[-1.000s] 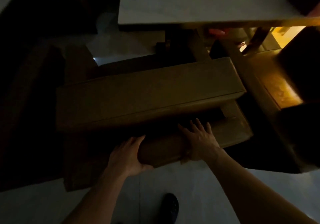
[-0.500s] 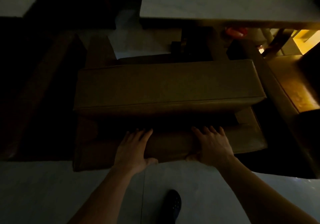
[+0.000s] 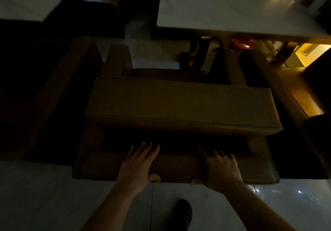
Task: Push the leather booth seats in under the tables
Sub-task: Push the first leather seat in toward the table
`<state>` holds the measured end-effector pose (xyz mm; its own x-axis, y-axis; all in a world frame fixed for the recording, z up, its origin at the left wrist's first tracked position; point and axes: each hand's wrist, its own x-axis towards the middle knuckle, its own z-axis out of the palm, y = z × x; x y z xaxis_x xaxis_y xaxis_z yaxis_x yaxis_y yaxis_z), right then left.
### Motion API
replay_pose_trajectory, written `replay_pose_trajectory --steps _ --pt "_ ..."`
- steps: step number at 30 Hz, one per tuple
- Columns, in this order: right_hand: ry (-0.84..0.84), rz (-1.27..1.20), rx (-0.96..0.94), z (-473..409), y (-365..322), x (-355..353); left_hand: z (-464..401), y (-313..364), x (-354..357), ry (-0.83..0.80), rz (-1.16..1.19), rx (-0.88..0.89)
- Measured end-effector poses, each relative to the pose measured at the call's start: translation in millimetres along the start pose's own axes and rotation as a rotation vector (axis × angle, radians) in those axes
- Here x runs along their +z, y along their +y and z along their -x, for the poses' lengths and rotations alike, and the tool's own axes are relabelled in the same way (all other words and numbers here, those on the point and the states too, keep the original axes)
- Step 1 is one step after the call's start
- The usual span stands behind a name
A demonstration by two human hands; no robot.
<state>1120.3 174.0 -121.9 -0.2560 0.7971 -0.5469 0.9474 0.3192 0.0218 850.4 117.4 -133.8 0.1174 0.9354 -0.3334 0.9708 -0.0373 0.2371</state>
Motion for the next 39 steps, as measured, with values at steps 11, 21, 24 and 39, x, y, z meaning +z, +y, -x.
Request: replay_pose_trajectory --steps 11,21,24,39 --pt "-0.013 0.037 -0.014 -40 4 -23 -43 -17 -15 -0.027 0.052 0.026" --pt "0.018 0.016 -0.013 -100 16 -62 -107 -20 -43 -0.029 0.041 -0.053" --pt "0.041 0.004 -0.01 -104 17 -64 -111 -17 -43 -0.011 0.032 -0.088" --pt "0.068 -0.185 0.027 -44 9 -65 -59 3 -59 0.051 0.058 -0.151"
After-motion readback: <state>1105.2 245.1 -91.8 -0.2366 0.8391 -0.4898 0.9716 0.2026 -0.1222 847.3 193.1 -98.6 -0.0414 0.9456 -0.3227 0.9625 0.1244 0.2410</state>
